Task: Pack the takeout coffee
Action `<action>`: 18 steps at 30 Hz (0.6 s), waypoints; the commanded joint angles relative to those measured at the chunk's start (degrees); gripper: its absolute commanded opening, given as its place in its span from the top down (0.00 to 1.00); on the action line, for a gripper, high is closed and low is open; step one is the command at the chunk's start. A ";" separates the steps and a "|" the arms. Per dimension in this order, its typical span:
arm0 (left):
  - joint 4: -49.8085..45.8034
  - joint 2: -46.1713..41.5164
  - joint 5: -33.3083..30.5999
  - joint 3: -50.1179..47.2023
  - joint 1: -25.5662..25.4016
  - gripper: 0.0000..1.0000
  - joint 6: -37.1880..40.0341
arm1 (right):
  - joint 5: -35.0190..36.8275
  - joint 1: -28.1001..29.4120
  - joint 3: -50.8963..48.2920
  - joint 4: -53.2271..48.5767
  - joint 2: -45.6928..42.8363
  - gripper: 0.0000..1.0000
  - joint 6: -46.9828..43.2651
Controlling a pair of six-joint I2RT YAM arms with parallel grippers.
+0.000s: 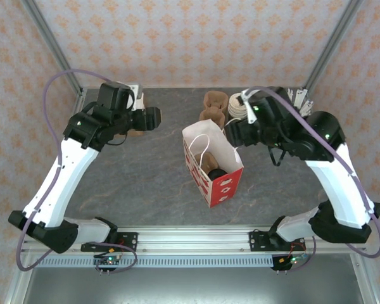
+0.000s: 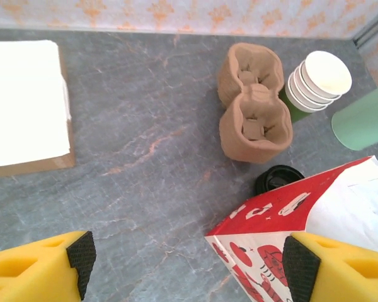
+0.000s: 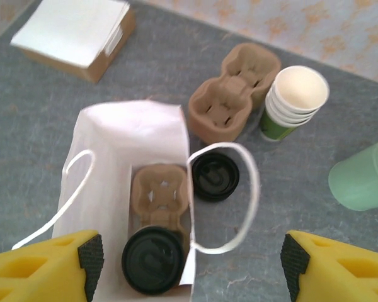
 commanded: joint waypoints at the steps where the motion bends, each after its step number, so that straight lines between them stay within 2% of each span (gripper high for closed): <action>1: 3.43 -2.91 -5.10 -1.95 0.30 0.16 -1.32 | 2.54 -3.94 1.01 2.01 -1.98 0.24 0.43; 8: 4.21 -7.11 -9.27 -4.97 0.75 0.11 -1.31 | -1.20 -16.25 -0.13 2.68 -5.21 0.24 -0.86; 18: 5.75 -13.59 -16.72 -10.57 1.78 0.03 -1.59 | -10.00 -39.65 -9.58 4.95 -9.82 0.23 -2.55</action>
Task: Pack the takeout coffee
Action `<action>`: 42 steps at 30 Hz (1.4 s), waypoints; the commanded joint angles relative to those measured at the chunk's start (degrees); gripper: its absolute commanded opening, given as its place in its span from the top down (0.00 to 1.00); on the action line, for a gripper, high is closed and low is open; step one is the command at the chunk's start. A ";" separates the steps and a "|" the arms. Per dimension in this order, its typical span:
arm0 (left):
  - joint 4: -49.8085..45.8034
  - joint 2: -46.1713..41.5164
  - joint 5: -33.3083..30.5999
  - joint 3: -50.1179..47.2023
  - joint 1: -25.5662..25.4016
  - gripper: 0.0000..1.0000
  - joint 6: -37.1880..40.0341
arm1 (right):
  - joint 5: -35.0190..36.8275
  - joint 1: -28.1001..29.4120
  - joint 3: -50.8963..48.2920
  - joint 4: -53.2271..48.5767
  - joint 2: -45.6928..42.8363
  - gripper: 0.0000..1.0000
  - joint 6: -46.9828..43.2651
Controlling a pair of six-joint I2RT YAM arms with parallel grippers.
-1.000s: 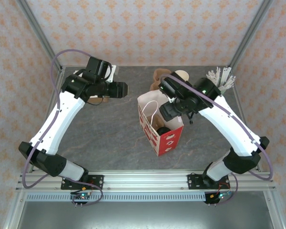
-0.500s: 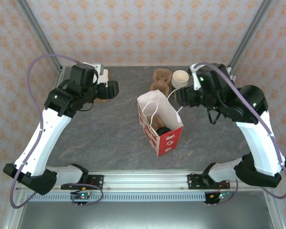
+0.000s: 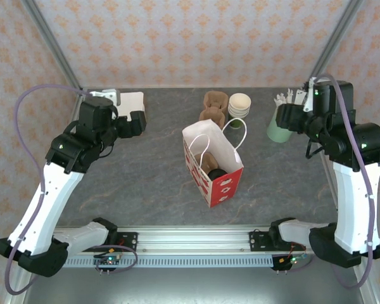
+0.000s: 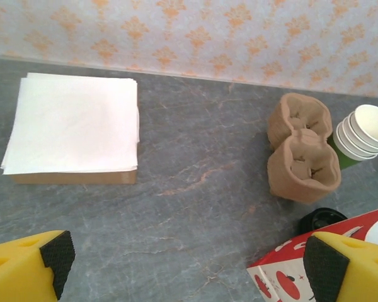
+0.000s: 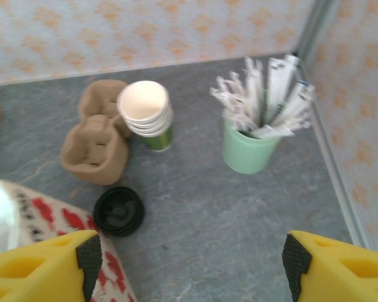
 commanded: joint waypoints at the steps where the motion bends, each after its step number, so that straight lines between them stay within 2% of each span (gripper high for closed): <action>1: 2.44 -2.75 -5.48 -2.34 0.80 0.02 -0.35 | -4.09 -6.36 -4.39 2.76 -3.13 0.23 -0.89; 8: 3.78 -7.04 -7.85 -6.79 1.25 0.02 -0.92 | -7.42 -14.76 -21.35 11.42 -8.95 0.23 1.48; 16: 3.89 -8.83 -9.04 -8.82 1.42 0.01 -1.51 | -9.63 -15.06 -40.83 23.45 -14.22 0.24 4.49; 23: 3.88 -9.37 -8.86 -10.04 1.46 0.01 -2.05 | -14.91 -15.13 -53.33 32.97 -15.01 0.26 6.24; 31: 4.58 -9.73 -9.01 -11.88 1.44 0.00 -2.62 | -15.11 -15.12 -62.99 41.08 -15.44 0.28 6.21; 42: 4.02 -7.70 -9.01 -13.71 1.59 0.00 -5.12 | -12.55 -15.13 -70.05 48.85 -16.71 0.28 5.98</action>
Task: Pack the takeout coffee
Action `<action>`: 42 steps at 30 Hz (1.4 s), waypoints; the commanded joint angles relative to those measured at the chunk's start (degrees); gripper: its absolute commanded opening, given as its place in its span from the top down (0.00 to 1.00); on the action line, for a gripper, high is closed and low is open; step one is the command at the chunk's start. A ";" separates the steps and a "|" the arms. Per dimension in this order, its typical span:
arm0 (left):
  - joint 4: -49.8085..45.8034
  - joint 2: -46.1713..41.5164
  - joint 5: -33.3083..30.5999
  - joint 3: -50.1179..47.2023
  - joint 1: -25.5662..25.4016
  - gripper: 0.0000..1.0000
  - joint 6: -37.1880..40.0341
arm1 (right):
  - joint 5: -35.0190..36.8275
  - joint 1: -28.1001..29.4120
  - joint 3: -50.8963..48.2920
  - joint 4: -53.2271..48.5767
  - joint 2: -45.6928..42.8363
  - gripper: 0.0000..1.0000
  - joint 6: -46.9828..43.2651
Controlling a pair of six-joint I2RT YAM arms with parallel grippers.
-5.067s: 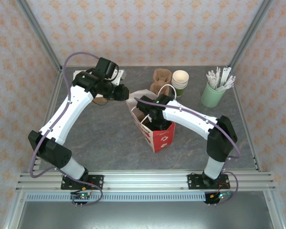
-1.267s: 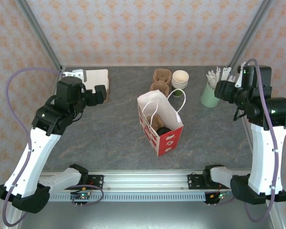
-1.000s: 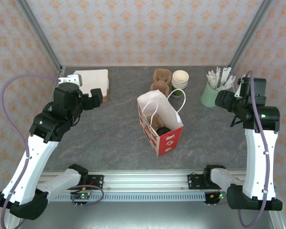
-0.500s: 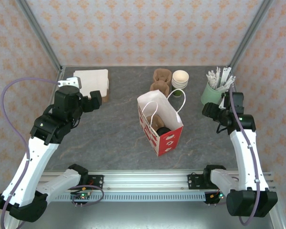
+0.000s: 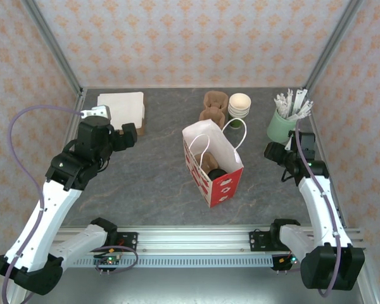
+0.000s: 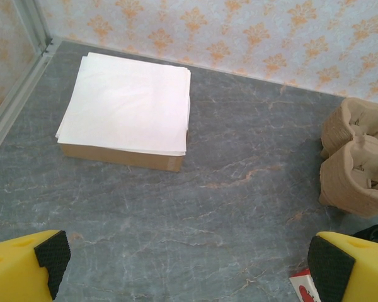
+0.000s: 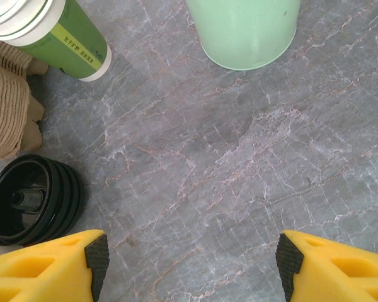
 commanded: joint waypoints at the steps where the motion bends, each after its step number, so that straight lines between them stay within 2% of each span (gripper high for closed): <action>1: 0.30 1.27 -1.90 -0.19 0.80 0.00 -2.01 | 1.98 -0.29 -1.80 4.87 -1.41 0.28 0.21; 6: 0.03 3.46 0.84 0.17 1.26 0.00 -3.09 | 4.39 -0.25 -3.11 7.87 -1.60 0.28 -0.64; 12: 1.27 4.21 3.15 -0.97 1.40 0.00 -3.58 | 4.96 -1.68 -0.21 9.00 -0.18 0.27 -3.28; 18: 1.76 4.05 4.13 -1.90 1.42 0.00 -3.01 | -0.37 -7.62 4.11 9.53 2.81 0.28 -4.47; 27: 4.11 5.97 12.43 -0.82 1.44 0.02 -2.61 | -12.50 -18.70 11.49 10.11 7.23 0.31 -4.79; 36: 3.65 7.94 15.40 1.17 1.43 0.02 -2.26 | -15.39 -19.71 22.41 8.58 16.51 0.32 -2.30; 42: 3.33 7.58 15.95 1.62 1.48 0.02 -1.19 | -17.56 -19.65 32.82 0.96 23.54 0.36 -1.87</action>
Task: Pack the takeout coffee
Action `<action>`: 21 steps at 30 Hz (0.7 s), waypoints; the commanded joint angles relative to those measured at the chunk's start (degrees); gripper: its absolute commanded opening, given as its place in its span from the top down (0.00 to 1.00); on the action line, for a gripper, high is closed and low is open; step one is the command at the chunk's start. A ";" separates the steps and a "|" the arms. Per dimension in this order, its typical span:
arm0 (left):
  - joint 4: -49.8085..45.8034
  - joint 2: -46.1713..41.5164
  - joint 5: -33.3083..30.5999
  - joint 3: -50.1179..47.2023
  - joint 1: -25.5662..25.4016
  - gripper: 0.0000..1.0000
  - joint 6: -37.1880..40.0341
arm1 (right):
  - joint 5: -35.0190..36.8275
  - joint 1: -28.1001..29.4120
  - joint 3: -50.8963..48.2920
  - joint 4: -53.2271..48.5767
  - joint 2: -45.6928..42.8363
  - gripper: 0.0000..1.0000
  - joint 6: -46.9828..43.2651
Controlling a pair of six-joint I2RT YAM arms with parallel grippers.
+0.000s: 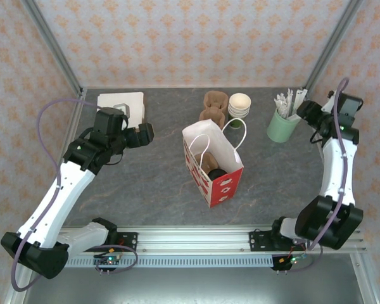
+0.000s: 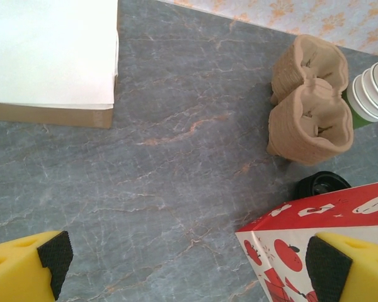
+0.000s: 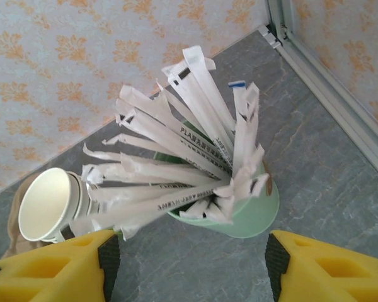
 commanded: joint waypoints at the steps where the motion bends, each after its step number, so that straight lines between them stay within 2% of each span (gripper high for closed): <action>1: 0.74 -0.63 0.61 1.81 0.68 0.02 1.60 | -2.60 -0.40 6.09 -5.63 2.27 0.37 0.52; 5: 0.94 -0.16 0.90 2.22 0.68 0.02 2.35 | -7.87 -0.06 11.46 -9.58 5.42 0.42 2.90; 7: 0.96 0.03 0.97 2.55 0.69 0.02 2.69 | -7.70 2.52 14.07 -13.05 6.15 0.43 1.34; 10: 1.25 0.08 0.90 2.81 0.71 0.02 3.06 | 0.75 8.75 16.72 -18.32 6.14 0.41 -5.07; 18: 0.41 -0.38 0.67 3.61 0.73 0.02 3.86 | 14.32 13.84 18.13 -20.91 8.08 0.42 -7.89; 21: 0.12 -0.45 0.46 4.01 0.71 0.02 3.92 | 16.96 14.72 19.94 -22.28 10.30 0.44 -8.73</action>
